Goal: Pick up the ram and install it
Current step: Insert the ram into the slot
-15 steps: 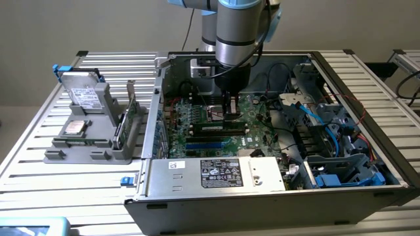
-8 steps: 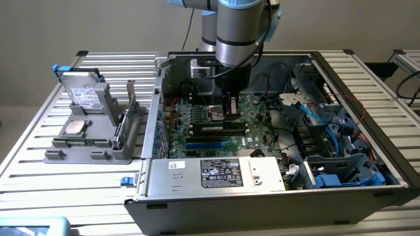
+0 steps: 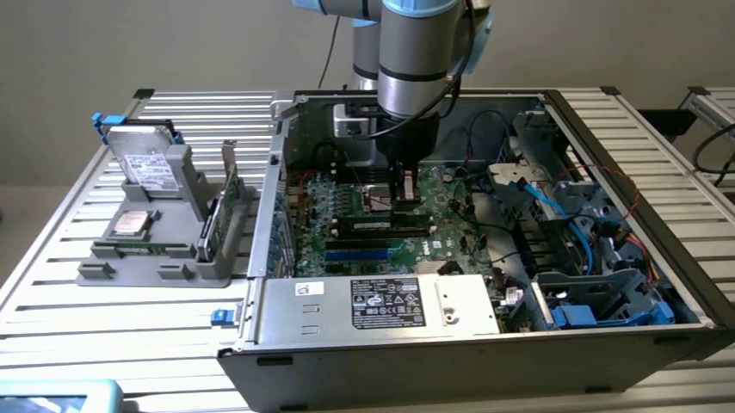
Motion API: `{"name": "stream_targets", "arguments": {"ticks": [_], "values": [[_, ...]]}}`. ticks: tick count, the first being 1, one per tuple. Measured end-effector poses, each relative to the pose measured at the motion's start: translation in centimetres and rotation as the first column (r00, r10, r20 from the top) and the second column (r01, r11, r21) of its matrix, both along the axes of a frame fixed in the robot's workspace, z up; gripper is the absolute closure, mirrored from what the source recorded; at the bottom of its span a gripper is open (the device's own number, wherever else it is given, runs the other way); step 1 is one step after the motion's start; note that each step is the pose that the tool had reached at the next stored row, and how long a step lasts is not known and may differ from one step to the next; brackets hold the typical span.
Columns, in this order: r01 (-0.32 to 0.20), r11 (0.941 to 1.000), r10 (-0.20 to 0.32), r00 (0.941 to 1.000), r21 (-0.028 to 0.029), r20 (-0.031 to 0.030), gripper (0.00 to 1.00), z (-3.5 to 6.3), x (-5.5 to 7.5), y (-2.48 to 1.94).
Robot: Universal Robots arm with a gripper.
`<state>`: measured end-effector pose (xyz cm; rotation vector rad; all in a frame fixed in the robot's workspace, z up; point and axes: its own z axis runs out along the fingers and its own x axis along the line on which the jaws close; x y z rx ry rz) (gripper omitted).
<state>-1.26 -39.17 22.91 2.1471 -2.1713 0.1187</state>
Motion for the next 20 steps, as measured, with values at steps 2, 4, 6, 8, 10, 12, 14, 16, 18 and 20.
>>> {"name": "stream_targets", "arguments": {"ticks": [2,4,6,8,10,12,14,16,18,20], "values": [[0.0,1.0,0.0,1.0,0.0001,0.0001,0.87,-0.02,0.0,0.0],[0.0,1.0,0.0,1.0,0.0002,0.0001,0.87,-0.03,0.0,0.0],[0.0,1.0,0.0,1.0,0.0002,0.0001,0.87,-0.04,0.0,0.0],[0.0,1.0,0.0,1.0,0.0001,0.0001,0.87,-0.06,0.0,0.0],[0.0,1.0,0.0,1.0,0.0001,0.0001,0.87,-0.06,-0.01,0.0],[0.0,1.0,0.0,1.0,0.0001,0.0,0.87,-0.05,-0.01,0.0],[0.0,1.0,0.0,1.0,0.0004,0.0001,0.87,0.1,-0.01,0.0],[0.0,1.0,0.0,1.0,0.0001,0.0,0.87,0.27,0.0,0.0],[0.0,1.0,0.0,1.0,0.0005,0.0001,0.87,0.28,0.0,0.01],[0.0,1.0,0.0,1.0,0.0001,-0.0003,0.87,0.3,0.0,0.0]]}}
